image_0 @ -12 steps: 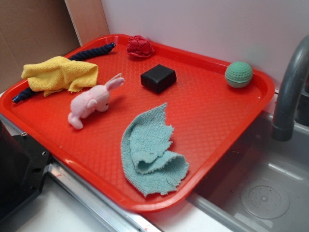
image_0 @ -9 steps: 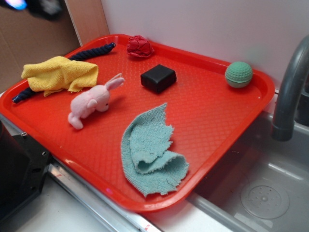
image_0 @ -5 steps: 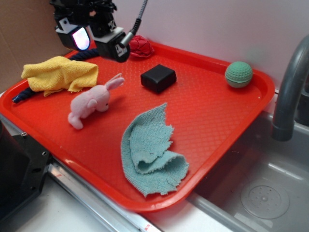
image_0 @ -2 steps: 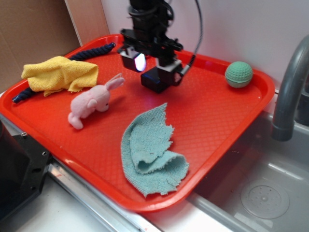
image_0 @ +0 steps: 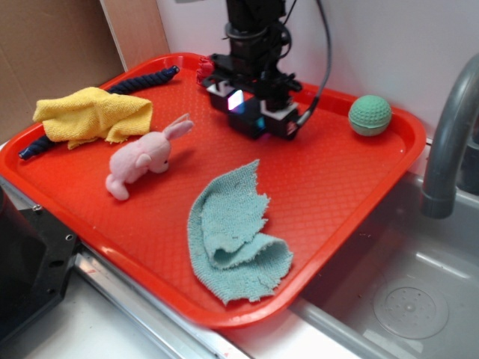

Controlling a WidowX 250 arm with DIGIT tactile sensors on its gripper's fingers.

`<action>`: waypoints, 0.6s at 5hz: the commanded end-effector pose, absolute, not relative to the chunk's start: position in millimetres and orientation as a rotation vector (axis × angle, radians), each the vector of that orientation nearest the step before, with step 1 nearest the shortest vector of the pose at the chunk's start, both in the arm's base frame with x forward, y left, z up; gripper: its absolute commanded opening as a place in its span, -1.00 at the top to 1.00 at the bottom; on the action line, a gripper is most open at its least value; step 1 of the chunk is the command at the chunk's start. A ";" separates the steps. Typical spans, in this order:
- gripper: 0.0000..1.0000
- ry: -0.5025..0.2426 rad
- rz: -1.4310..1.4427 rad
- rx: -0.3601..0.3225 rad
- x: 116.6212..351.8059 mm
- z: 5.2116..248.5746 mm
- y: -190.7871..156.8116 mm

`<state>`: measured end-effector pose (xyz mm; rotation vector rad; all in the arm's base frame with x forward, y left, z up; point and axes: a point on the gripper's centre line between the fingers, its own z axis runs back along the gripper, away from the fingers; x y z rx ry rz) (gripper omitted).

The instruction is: Grab the black box.

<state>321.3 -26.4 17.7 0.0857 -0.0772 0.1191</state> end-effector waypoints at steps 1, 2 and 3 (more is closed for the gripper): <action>1.00 -0.036 0.152 0.045 308.7 13.5 -15.2; 1.00 -0.157 0.175 -0.030 260.3 60.8 -9.8; 1.00 -0.158 0.215 -0.101 225.7 109.6 -7.4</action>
